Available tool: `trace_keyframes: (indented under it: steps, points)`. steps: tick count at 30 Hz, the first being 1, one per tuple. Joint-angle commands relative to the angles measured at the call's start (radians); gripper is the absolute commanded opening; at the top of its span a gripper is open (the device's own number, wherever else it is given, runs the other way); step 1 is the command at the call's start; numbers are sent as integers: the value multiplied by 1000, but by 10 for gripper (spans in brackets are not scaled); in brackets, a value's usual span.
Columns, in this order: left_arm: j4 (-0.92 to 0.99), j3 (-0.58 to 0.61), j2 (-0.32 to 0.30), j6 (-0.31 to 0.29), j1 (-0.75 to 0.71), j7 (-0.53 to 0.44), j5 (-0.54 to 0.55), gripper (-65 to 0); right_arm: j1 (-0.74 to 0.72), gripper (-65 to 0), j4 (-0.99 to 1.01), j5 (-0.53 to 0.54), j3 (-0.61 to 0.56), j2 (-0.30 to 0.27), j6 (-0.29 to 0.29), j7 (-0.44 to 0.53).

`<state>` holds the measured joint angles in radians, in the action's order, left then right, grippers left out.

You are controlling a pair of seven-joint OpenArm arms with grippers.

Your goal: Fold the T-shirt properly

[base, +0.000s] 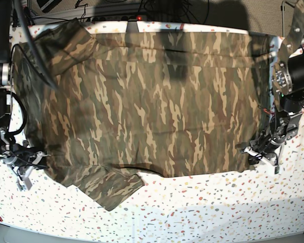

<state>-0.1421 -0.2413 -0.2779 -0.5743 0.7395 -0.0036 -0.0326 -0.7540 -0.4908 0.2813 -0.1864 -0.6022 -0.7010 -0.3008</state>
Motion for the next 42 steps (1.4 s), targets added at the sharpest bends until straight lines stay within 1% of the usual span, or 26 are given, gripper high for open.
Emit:
trace_keyframes:
  steps: [1, 4, 6, 8, 11, 14, 16, 17, 19, 20, 22, 23, 24, 26, 28, 30, 32, 35, 39, 42]
  points:
    - [-16, 1, -5, -11, 33, -2, 0, -650, -29, -650, -34, 24, 3, -33, 3, 11]
    - [-32, 1, -5, -21, 27, 18, 0, -650, 17, -650, -118, 48, 3, -66, 3, -16]
    - [-42, 1, -5, -49, 26, 27, 9, -650, 69, -650, -193, 82, 3, -84, 3, -32]
    - [-62, 1, -5, -75, 25, 43, 51, -650, 130, -650, -272, 143, 3, -101, 3, -44]
    - [-106, 1, -2, -90, 25, 103, 76, -650, 219, -650, -382, 247, 3, -129, 3, -64]
    - [-164, 1, 1, -98, 17, 167, 95, -650, 289, -650, -471, 291, 3, -161, 3, -66]
    - [-221, 1, 0, -111, -6, 201, 141, -650, 325, -650, -522, 304, 3, -182, 3, -68]
    - [-266, 1, 1, -111, -25, 225, 169, -650, 340, -650, -546, 303, 3, -190, 6, -78]
    - [-383, 1, 5, -111, -80, 269, 211, -650, 360, -650, -583, 303, 4, -196, 32, -113]
    - [-455, 1, 8, -111, -116, 287, 224, -650, 366, -650, -591, 303, 5, -196, 33, -130]
    - [-622, 1, 14, -109, -200, 327, 238, -650, 383, -650, -604, 303, 6, -196, 32, -130]
    - [-708, 1, 14, -102, -247, 343, 258, -650, 396, -650, -613, 303, 16, -195, 32, -130]
    - [-790, 0, 11, -81, -292, 354, 287, -650, 411, -650, -623, 303, 29, -195, 32, -130]
    - [-940, -1, 1, -18, -382, 354, 338, -650, 454, -650, -657, 303, 76, -195, 32, -132]
    - [-1061, -1, -20, 10, -460, 355, 385, -650, 514, -650, -708, 304, 145, -195, 32, -135]
    - [-1156, -1, -36, 14, -526, 356, 401, -650, 586, -650, -770, 309, 231, -195, 32, -139]
    - [-1225, -1, -39, 25, -576, 369, 401, -650, 657, -650, -828, 335, 323, -195, 32, -150]
    - [-1284, -1, -39, 29, -629, 381, 401, -650, 756, -650, -908, 356, 454, -188, 32, -157]
    - [-1351, -1, -39, 29, -692, 409, 401, -650, 879, -650, -1009, 362, 586, -171, 31, -177]
    - [-1413, -2, -39, 29, -743, 443, 401, -650, 981, -650, -1078, 435, 666, -170, 28, -187]
